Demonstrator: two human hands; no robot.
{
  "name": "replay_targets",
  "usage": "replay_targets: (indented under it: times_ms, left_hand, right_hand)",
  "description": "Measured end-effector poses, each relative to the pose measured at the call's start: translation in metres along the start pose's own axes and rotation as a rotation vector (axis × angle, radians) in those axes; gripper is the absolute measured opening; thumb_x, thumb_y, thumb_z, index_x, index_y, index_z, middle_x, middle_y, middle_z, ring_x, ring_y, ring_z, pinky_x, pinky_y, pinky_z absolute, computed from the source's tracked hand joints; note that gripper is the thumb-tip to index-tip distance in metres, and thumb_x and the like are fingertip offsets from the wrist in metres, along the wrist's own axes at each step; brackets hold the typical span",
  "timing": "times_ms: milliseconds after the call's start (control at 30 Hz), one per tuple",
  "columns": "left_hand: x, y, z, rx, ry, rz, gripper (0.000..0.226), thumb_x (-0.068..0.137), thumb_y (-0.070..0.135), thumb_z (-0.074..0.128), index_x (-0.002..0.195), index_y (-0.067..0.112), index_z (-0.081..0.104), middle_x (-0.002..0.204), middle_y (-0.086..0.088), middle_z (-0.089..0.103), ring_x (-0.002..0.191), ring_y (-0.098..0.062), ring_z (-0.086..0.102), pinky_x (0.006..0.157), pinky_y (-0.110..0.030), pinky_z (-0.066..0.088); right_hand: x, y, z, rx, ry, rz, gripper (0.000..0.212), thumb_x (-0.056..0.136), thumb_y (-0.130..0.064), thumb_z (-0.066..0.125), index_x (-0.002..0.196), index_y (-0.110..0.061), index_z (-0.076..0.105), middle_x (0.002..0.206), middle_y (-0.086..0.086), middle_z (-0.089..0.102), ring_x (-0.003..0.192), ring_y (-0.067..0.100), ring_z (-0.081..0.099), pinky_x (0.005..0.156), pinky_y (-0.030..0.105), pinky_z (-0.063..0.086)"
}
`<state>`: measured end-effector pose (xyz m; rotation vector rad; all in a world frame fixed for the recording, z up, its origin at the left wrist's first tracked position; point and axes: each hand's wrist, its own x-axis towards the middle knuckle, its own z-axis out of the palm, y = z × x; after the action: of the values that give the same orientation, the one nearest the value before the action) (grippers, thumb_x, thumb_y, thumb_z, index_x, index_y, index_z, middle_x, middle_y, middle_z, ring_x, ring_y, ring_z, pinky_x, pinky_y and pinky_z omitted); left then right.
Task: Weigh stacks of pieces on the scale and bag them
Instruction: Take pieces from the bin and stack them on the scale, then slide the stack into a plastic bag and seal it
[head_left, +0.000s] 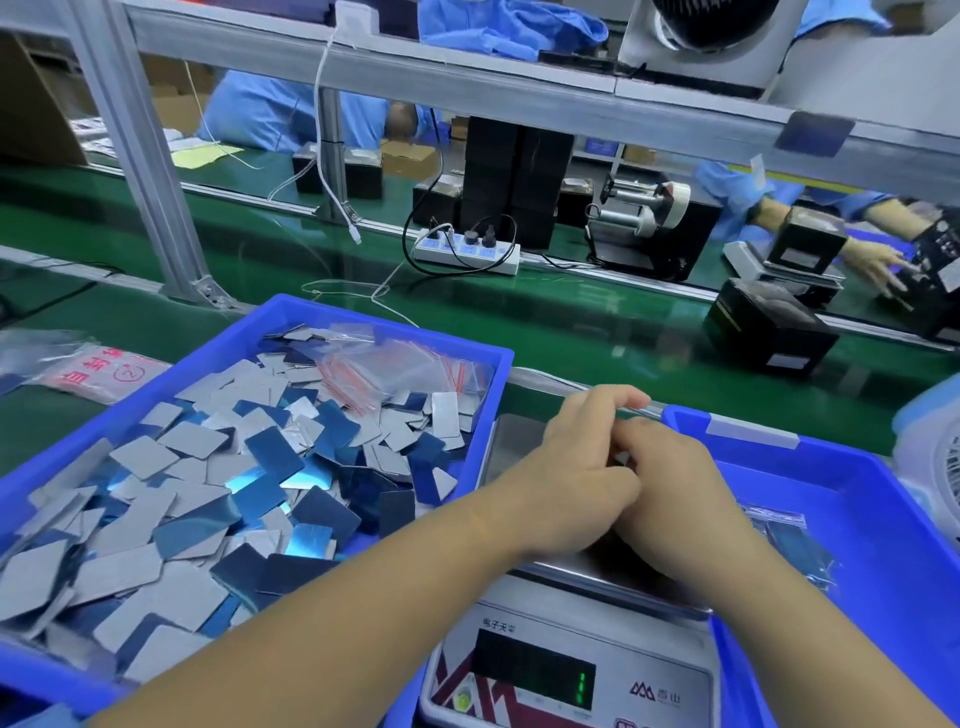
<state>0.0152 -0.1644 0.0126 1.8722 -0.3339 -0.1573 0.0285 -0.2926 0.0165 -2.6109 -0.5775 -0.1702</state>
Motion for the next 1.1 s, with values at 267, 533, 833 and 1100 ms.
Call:
replay_targets:
  times_ms: [267,533,833,1100]
  left_hand:
    - [0.009,-0.006,-0.017,-0.092,0.040,0.043,0.052,0.061,0.019,0.042,0.107,0.043,0.040,0.135,0.001,0.040,0.118,0.011,0.039,0.093,-0.017,0.036]
    - [0.029,-0.059,-0.114,0.418,0.471,-0.266,0.022,0.090,0.010,0.048,0.099,0.027,0.060,0.110,0.002,0.062,0.080,-0.016,0.056,0.065,-0.025,0.042]
    - [0.035,-0.091,-0.134,0.935,0.385,-0.588,0.061,0.088,0.009,0.051,0.141,0.039,0.049,0.150,-0.001,0.042,0.141,-0.029,0.023,0.115,-0.046,0.014]
    - [0.030,-0.088,-0.137,0.858,0.651,-0.518,0.036,0.082,0.011,0.056,0.106,0.035,0.068,0.103,-0.001,0.068,0.108,-0.030,0.054,0.095,-0.044,0.031]
  right_hand:
    - [0.000,-0.001,-0.002,0.029,-0.018,0.006,0.040,0.076,-0.015,0.067,0.072,-0.050,0.048,0.069,-0.027,0.059,0.077,-0.019,0.051,0.065,0.003,0.037]
    - [-0.001,0.009,-0.014,0.370,-0.225,0.270,0.026,0.077,-0.021,0.077,0.083,-0.045,0.068,0.072,-0.017,0.070,0.064,0.004,0.065,0.070,0.032,0.051]
    - [0.002,0.019,-0.012,0.348,0.005,0.264,0.013,0.081,-0.028,0.076,0.083,-0.039,0.071,0.084,-0.032,0.066,0.065,-0.002,0.061,0.061,0.021,0.042]
    - [0.006,0.024,-0.011,0.392,0.157,0.231,0.014,0.086,-0.021,0.070,0.077,-0.032,0.070,0.069,-0.028,0.063,0.054,-0.005,0.051,0.050,0.009,0.038]
